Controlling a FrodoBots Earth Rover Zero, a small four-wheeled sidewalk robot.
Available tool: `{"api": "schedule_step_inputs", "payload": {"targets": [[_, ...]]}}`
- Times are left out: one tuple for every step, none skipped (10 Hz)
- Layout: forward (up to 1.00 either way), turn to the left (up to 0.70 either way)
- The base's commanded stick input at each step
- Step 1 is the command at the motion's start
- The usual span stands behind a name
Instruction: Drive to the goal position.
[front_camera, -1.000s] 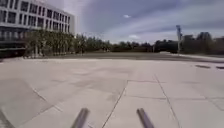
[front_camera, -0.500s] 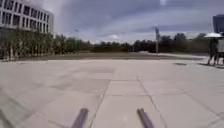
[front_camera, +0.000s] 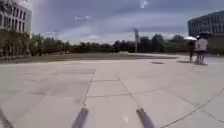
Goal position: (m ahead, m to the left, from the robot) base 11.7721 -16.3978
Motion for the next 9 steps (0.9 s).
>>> {"api": "schedule_step_inputs", "payload": {"targets": [[0.0,-0.5],[0.0,-0.5],[0.0,-0.5],[0.0,-0.5],[0.0,-0.5],[0.0,-0.5],[0.0,-0.5],[0.0,-0.5],[0.0,-0.5]]}}
